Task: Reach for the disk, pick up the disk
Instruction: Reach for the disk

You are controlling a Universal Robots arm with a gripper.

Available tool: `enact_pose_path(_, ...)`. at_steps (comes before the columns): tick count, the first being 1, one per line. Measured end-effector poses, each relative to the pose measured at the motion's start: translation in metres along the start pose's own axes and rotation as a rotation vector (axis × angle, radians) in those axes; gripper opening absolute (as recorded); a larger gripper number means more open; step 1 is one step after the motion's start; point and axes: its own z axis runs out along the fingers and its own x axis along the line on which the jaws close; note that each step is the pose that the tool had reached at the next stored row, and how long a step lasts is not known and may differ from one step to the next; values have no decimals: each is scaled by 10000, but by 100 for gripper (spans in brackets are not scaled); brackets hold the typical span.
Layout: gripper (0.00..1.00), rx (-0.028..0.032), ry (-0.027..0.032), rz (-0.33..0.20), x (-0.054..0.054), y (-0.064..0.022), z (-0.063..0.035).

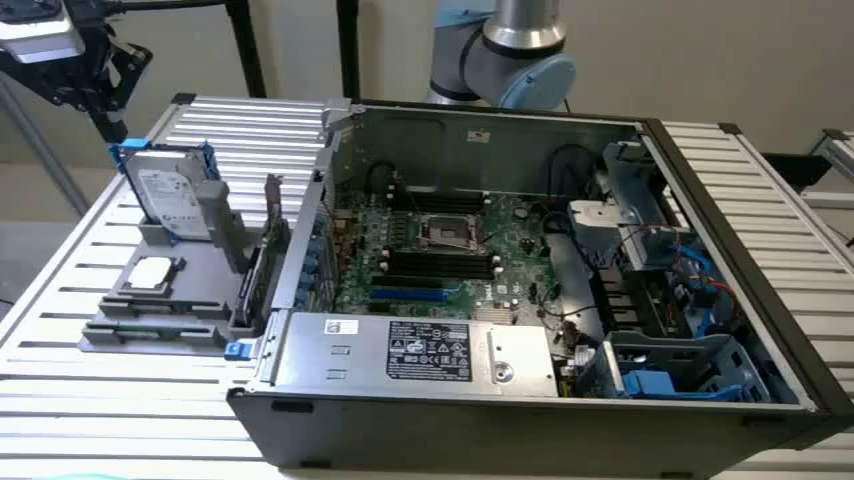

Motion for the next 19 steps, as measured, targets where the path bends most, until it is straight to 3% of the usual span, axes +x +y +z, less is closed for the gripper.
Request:
enact_pose_path(13, 11, 1, -1, 2, 2, 10, 0)
enact_pose_path(19, 11, 0, -12, 0, 93, 226, 9)
